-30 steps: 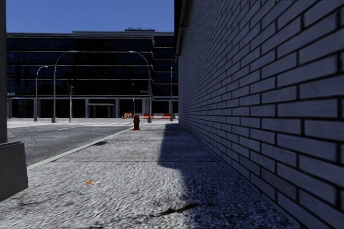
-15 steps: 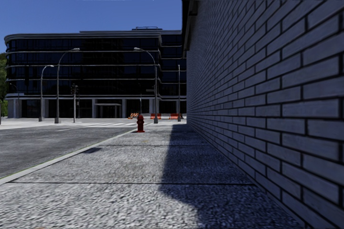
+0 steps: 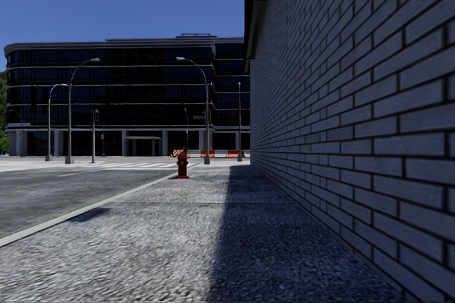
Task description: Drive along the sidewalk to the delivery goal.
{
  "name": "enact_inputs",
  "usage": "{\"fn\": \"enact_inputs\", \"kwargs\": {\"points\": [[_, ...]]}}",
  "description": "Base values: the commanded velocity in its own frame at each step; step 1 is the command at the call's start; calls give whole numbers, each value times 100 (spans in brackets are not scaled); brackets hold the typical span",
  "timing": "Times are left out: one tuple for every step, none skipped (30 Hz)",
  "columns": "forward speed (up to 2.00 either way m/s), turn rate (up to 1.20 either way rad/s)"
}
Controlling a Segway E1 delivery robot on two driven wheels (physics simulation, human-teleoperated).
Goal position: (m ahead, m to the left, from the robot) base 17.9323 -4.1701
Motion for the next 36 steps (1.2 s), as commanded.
{"fn": "enact_inputs", "kwargs": {"points": [[200,0],[200,0],[200,0],[200,0],[200,0],[200,0],[200,0],[200,0],[200,0],[200,0],[200,0],[200,0],[200,0],[200,0],[200,0],[200,0],[200,0],[200,0],[200,0],[200,0],[200,0],[200,0],[200,0],[200,0],[200,0],[200,0],[200,0],[200,0],[200,0],[200,0],[200,0],[200,0],[200,0],[200,0],[200,0],[200,0]]}}
